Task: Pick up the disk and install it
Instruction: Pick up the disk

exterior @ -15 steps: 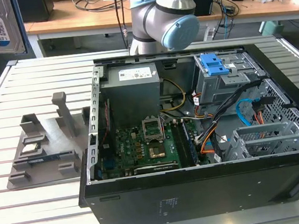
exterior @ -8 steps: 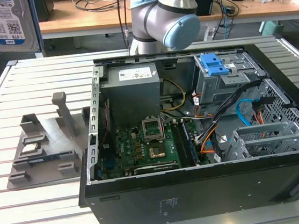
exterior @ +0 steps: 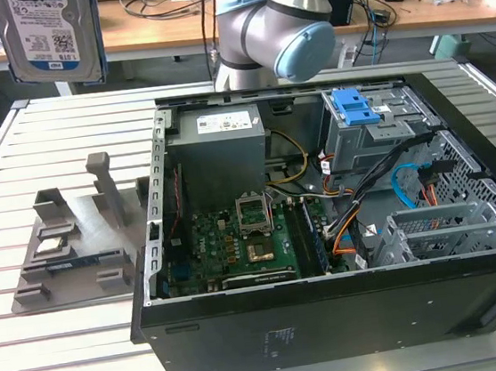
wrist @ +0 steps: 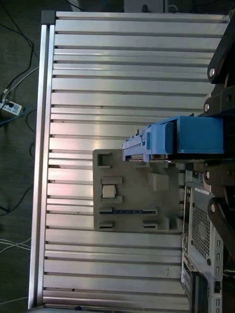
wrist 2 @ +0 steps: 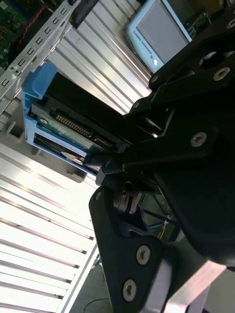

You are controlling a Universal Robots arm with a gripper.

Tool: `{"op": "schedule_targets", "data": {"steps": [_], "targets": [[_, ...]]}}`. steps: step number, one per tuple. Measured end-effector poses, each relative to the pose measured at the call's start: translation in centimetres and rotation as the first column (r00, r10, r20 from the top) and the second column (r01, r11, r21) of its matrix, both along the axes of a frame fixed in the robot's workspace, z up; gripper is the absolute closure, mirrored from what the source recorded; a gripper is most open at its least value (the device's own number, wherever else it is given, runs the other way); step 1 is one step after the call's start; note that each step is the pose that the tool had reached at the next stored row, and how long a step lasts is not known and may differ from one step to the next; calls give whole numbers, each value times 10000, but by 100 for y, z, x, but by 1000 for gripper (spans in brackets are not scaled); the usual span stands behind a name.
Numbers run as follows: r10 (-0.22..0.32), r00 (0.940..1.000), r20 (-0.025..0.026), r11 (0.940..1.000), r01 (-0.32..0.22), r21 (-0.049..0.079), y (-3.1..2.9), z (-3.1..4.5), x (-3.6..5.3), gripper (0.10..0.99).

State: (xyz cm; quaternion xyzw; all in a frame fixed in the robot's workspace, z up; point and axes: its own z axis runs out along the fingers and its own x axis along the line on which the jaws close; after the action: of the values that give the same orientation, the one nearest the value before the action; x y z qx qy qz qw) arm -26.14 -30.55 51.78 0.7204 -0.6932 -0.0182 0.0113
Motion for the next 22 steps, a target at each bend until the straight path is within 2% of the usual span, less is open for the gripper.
{"op": "schedule_targets", "data": {"steps": [6, 9, 15, 18, 20, 22], "targets": [[0, 10000, 0, 10000, 0, -7, 3, 0, 223, 725], [0, 10000, 0, 10000, 0, -12, 5, -1, 405, 725], [0, 10000, -2, 10000, 0, -15, 7, 0, 602, 725], [1, 10000, -2, 10000, -1, -14, 8, -1, 797, 725], [0, 10000, -2, 10000, 0, -14, 9, -1, 988, 725], [2, 10000, -4, 10000, -2, -15, 9, 0, 1065, 725]]}}
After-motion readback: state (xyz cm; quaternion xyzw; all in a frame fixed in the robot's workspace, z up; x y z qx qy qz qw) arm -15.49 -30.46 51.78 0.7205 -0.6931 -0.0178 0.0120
